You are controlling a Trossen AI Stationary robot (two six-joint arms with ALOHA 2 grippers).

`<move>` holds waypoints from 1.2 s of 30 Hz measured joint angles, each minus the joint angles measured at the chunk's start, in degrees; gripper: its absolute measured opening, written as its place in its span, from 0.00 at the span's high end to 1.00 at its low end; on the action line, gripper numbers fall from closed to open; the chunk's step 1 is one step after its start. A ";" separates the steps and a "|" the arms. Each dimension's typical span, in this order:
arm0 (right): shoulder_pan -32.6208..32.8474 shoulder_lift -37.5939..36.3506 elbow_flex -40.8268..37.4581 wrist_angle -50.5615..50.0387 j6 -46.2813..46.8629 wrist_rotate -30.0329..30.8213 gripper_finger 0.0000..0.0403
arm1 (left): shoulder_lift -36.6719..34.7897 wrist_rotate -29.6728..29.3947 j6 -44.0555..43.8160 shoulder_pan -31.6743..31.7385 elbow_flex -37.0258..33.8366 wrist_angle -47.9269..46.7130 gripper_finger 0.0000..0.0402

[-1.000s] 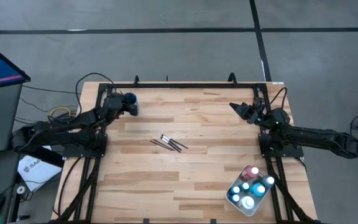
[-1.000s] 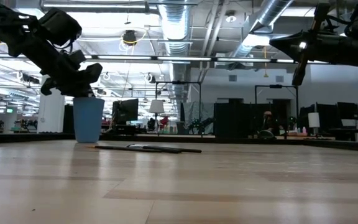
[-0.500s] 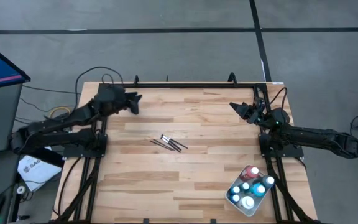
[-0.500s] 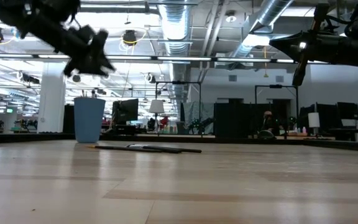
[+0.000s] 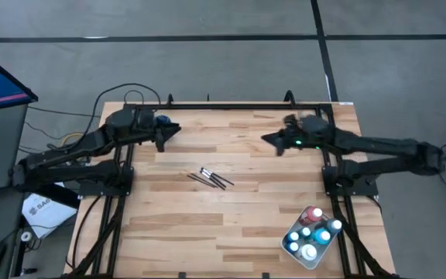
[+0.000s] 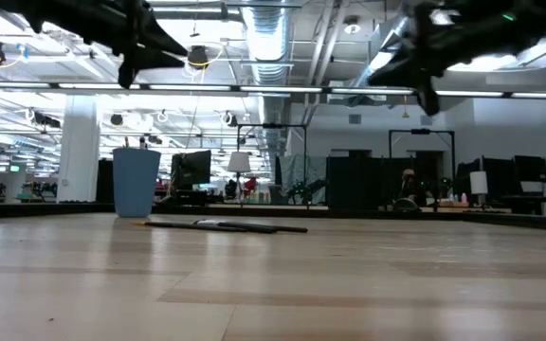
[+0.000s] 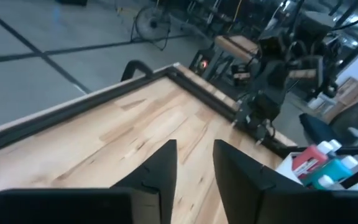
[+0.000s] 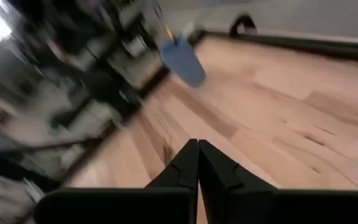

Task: Pick & Place Paint Supplies
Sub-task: Put the silver paint brush into the blue cup

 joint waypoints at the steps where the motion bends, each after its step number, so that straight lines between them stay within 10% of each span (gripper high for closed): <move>1: 0.90 3.33 3.27 -2.87 -1.30 0.34 1.00 | -0.84 -0.01 -0.03 0.00 0.00 -0.02 0.77; 20: 11.87 58.21 57.14 -34.72 -17.23 0.42 0.76 | -23.00 1.10 0.27 0.00 -0.04 -4.07 0.99; 36: 15.24 74.75 69.65 -47.60 -20.21 0.55 0.76 | -24.04 7.28 -0.16 0.00 -0.04 -4.55 1.00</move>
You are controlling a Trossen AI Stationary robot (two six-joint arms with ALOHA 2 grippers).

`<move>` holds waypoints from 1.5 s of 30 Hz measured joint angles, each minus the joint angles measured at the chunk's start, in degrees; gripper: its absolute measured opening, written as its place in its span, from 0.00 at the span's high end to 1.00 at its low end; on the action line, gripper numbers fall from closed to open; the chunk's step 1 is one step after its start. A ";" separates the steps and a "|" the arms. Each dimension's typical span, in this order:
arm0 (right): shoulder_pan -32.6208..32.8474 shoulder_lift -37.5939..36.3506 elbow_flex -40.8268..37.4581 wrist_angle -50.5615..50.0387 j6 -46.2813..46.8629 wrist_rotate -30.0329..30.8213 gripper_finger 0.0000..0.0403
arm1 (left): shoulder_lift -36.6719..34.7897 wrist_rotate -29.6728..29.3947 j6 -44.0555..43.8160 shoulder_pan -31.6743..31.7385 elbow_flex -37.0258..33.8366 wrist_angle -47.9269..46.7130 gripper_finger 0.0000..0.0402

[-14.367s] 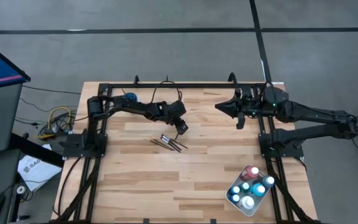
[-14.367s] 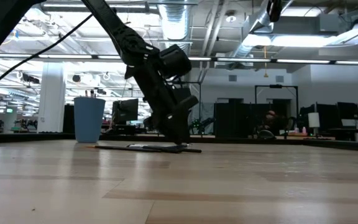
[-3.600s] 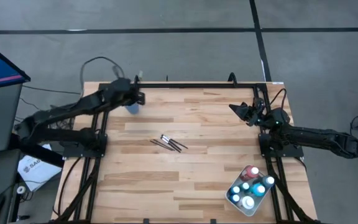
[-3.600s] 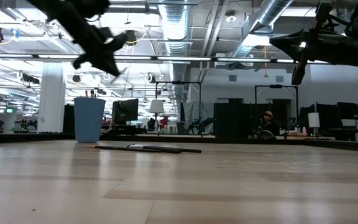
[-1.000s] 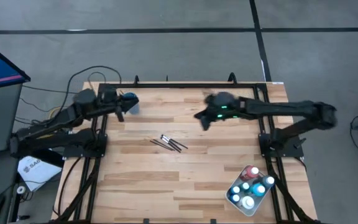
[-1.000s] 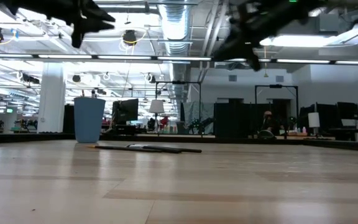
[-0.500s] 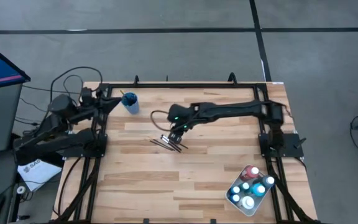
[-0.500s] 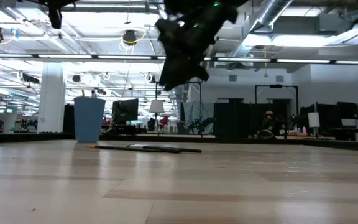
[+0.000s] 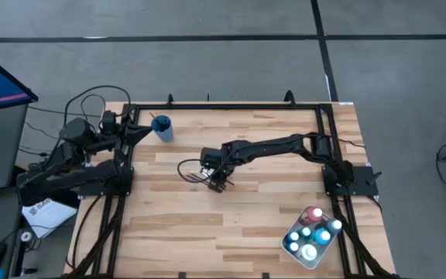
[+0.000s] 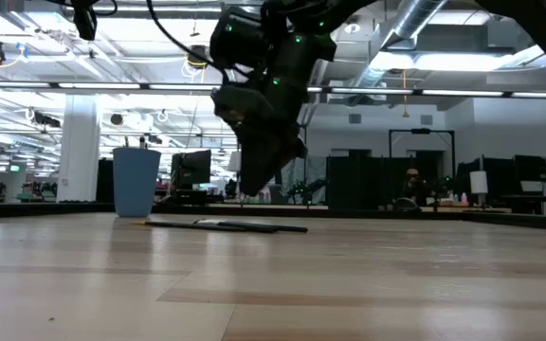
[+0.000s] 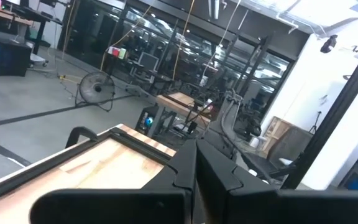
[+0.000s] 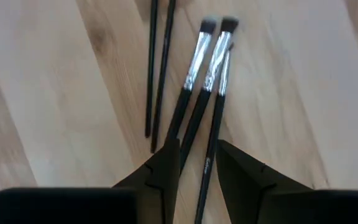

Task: Pick & Place Paint Supplies
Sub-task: Put the silver paint brush into the blue cup

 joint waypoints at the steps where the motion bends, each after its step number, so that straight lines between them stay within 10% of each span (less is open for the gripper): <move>1: -0.04 0.04 -0.08 -0.39 0.00 0.07 0.76 | 0.00 -0.01 -0.01 0.00 0.00 0.00 1.00; 26: -0.79 5.48 -0.15 -0.50 0.02 1.31 0.76 | 0.11 0.04 0.17 0.02 0.00 -0.10 1.00; 45: -1.29 7.19 0.12 -5.46 7.05 0.83 0.99 | 0.11 0.04 0.11 0.02 0.00 -0.20 1.00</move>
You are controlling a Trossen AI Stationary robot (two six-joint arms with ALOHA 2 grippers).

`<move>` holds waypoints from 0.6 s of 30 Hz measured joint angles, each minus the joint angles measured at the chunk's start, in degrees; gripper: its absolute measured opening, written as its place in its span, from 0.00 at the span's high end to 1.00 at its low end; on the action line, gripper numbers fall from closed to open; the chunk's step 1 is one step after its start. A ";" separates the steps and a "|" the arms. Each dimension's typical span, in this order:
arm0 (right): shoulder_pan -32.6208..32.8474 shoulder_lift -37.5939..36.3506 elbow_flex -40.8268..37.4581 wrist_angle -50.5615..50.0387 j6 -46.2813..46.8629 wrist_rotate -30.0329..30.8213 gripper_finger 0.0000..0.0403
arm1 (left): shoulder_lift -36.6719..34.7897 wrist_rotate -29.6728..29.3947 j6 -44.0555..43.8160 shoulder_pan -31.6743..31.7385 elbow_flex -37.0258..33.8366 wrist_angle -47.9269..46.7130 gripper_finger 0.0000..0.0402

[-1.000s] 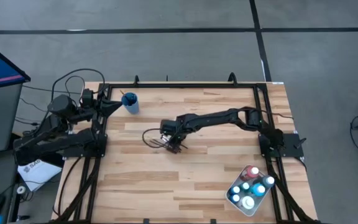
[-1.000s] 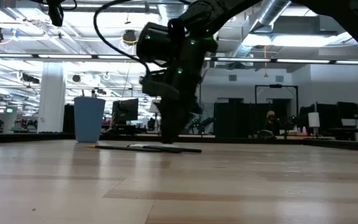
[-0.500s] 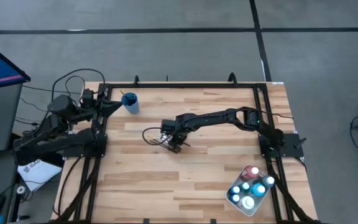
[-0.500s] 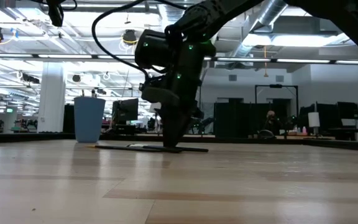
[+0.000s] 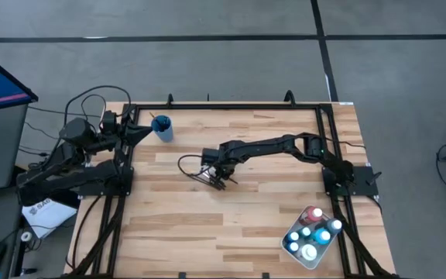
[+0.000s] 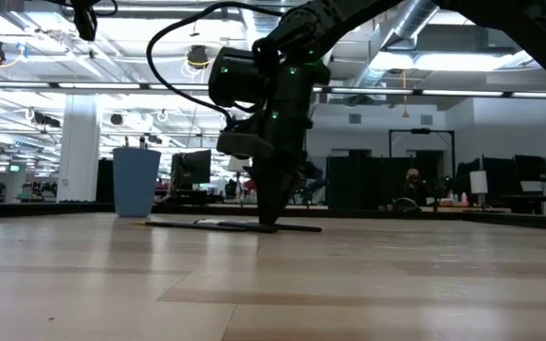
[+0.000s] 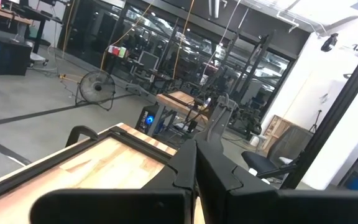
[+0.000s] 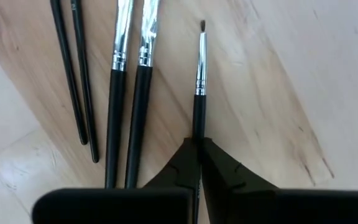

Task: Pick & Place Paint Supplies
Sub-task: Put the silver paint brush into the blue cup

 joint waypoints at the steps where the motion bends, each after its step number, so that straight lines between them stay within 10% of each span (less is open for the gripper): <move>1: 0.01 -0.12 -0.09 0.02 0.52 0.02 0.99 | 0.00 0.00 -0.10 0.00 0.00 0.00 1.00; 18: 0.14 -7.96 -0.81 7.04 6.89 0.37 0.99 | 0.39 -0.23 -3.00 0.00 -0.94 -1.54 0.78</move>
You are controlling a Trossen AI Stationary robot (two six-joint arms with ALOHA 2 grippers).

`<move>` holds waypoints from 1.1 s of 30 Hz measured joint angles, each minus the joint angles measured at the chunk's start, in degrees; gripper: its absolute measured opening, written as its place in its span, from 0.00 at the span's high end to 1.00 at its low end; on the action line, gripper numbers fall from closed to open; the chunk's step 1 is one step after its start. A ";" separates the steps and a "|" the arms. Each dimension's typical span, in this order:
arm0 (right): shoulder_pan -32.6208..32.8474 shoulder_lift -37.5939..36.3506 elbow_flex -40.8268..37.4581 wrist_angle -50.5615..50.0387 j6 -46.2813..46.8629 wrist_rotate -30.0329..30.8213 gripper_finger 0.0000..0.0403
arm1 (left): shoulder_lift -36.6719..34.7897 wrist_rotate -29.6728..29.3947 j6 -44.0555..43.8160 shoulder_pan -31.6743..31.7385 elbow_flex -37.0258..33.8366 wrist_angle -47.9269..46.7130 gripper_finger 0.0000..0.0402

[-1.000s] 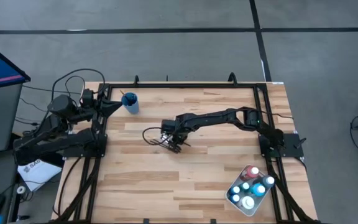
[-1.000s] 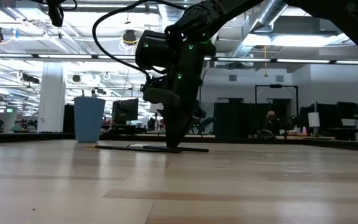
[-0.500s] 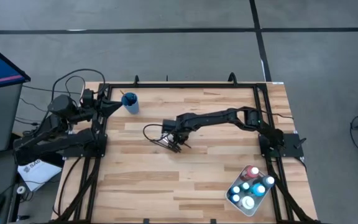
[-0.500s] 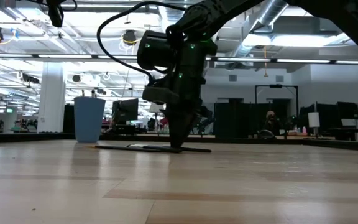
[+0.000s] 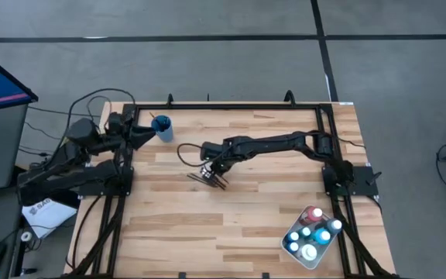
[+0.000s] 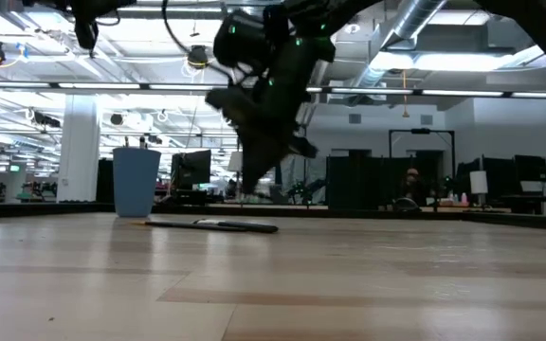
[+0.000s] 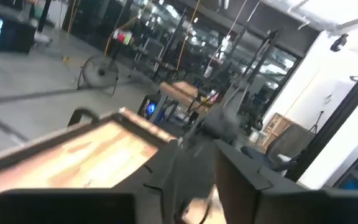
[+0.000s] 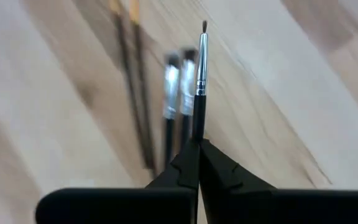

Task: Pick & Place Paint Supplies
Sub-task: Put the silver paint brush into the blue cup

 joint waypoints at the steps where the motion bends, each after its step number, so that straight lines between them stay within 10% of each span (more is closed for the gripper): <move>1: 0.05 -0.56 0.00 0.89 0.38 0.02 1.00 | 0.07 -0.07 -0.62 0.00 -0.65 -0.28 0.75; 18: -0.01 -4.54 0.22 13.36 1.73 0.21 1.00 | 0.01 -0.81 -11.33 0.02 -16.33 2.10 0.57; 33: -0.12 -4.59 0.28 25.26 2.80 -0.13 1.00 | -1.73 0.45 -24.86 0.02 -32.46 28.97 0.51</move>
